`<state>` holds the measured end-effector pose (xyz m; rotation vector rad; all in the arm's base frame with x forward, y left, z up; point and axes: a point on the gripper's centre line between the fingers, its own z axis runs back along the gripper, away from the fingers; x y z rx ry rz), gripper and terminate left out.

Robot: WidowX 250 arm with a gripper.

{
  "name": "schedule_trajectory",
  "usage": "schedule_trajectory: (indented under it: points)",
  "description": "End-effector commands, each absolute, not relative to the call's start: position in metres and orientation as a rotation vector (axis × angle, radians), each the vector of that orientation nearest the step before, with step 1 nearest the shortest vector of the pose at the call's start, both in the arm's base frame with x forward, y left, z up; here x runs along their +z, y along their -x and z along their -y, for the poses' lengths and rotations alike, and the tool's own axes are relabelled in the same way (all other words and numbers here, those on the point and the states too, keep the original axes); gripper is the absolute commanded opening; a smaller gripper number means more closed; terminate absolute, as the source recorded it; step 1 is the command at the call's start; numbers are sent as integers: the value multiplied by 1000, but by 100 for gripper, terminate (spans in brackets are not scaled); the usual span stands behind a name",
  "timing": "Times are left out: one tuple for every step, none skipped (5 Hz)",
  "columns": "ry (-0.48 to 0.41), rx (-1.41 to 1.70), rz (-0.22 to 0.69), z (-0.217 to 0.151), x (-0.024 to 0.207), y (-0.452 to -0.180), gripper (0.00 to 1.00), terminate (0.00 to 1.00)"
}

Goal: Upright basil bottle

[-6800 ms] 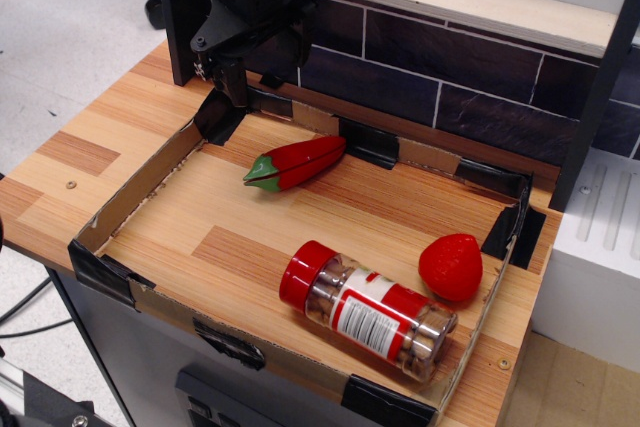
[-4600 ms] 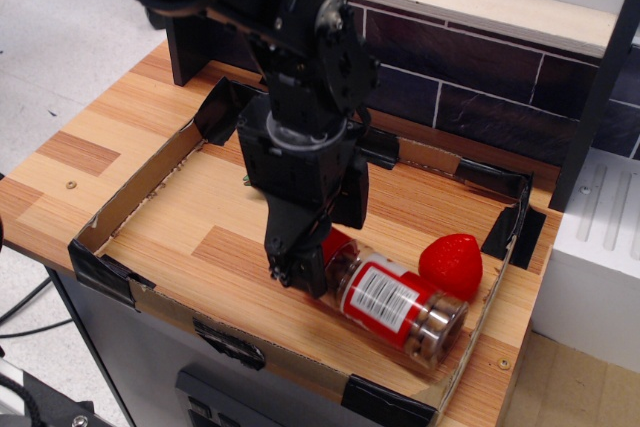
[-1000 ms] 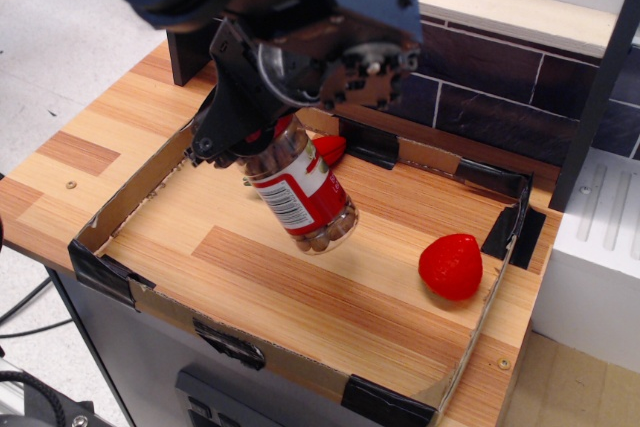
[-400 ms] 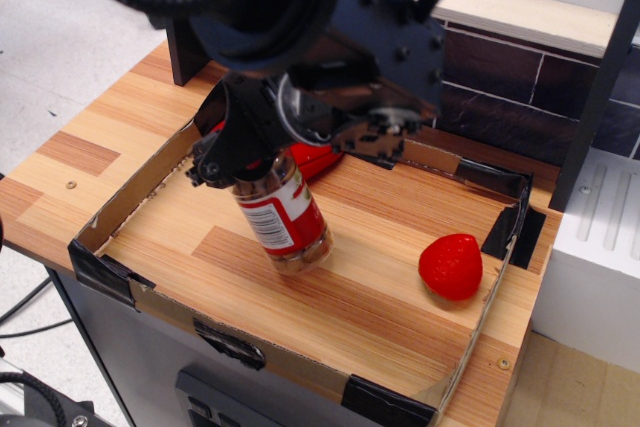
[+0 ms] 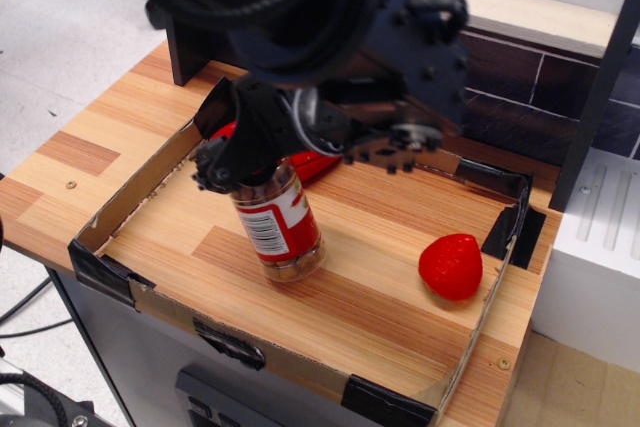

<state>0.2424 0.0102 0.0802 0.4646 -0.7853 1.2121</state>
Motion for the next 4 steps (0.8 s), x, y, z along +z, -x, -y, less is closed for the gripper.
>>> schedule_trajectory:
  points:
    - [-426,1224,821,8,85,-241,100,0]
    - [-409,1269,748,14,92,-238,100,0]
    - [-317,1386,527,10,117,-239,100,0]
    - [-244,1437,339,6,149,-245,100,100]
